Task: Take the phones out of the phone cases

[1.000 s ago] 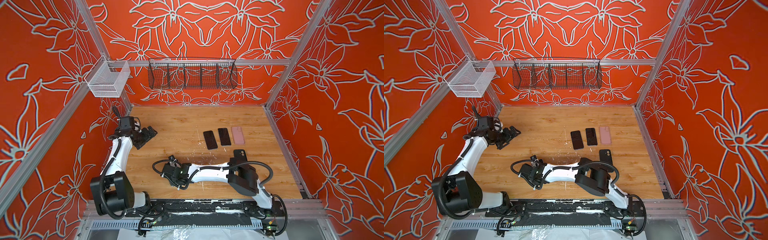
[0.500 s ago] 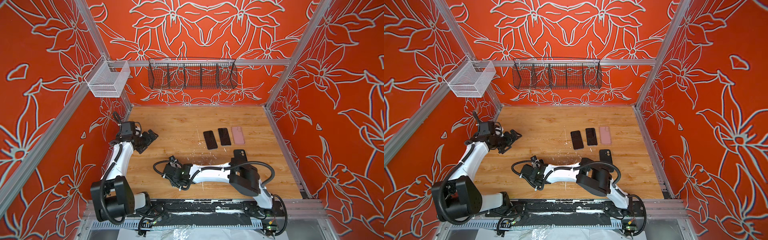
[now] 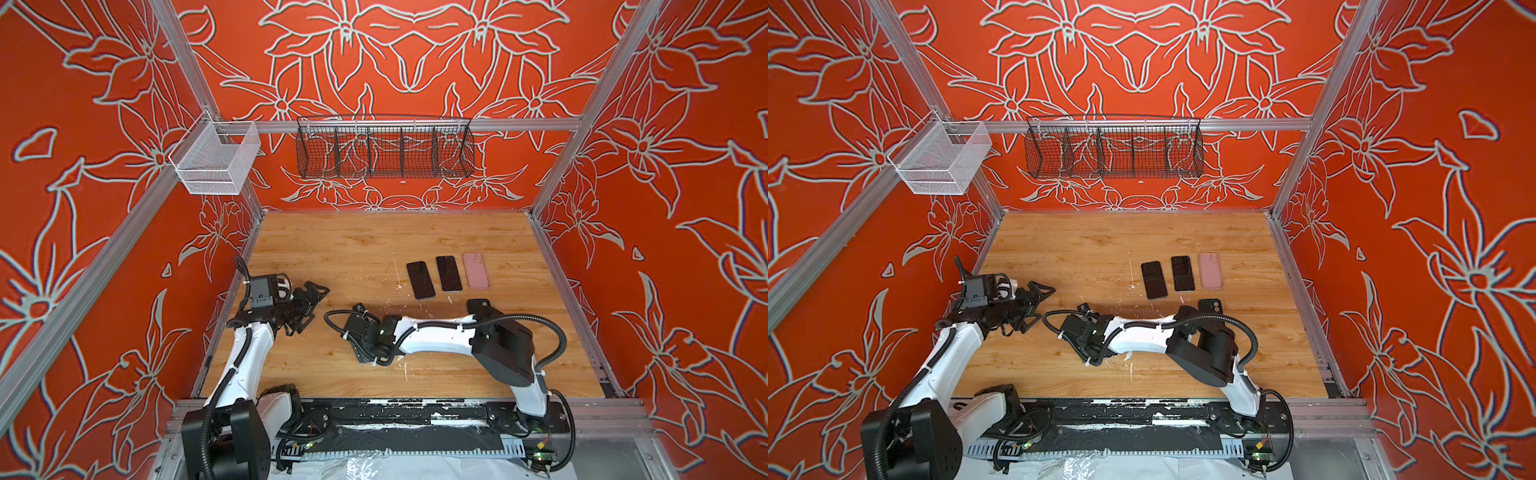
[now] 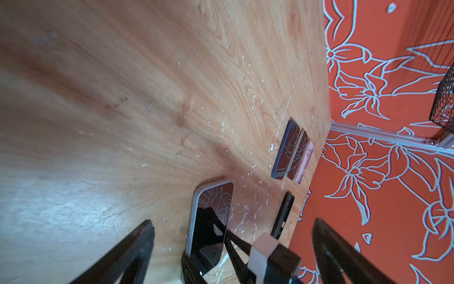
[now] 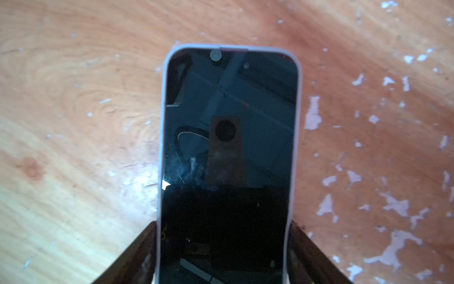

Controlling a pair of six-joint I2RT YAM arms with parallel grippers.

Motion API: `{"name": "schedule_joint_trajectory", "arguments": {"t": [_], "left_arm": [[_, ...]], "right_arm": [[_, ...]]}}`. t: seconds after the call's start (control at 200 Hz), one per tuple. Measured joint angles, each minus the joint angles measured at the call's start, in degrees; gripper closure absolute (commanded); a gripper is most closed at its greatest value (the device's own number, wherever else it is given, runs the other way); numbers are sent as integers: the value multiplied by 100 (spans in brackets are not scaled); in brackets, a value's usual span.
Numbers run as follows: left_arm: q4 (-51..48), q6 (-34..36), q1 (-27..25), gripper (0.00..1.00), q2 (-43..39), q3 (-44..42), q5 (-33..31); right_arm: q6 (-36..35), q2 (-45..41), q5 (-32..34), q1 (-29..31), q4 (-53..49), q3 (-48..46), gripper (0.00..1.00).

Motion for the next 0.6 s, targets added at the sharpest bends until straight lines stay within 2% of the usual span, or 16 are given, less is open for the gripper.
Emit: {"name": "schedule_joint_trajectory", "arguments": {"t": [0.31,0.47,0.601], "left_arm": [[946,-461,-1196,3,72,-592,264],[1440,-688,-1602,0,282,-822,256],[1725,-804,-1878,6,404,-839,216]], "right_arm": [[-20,-605,-494,-361,153,-433,41],[-17,-977,-686,-407,280,-492,41],[-17,-1224,-839,-450,337,-538,41]]}}
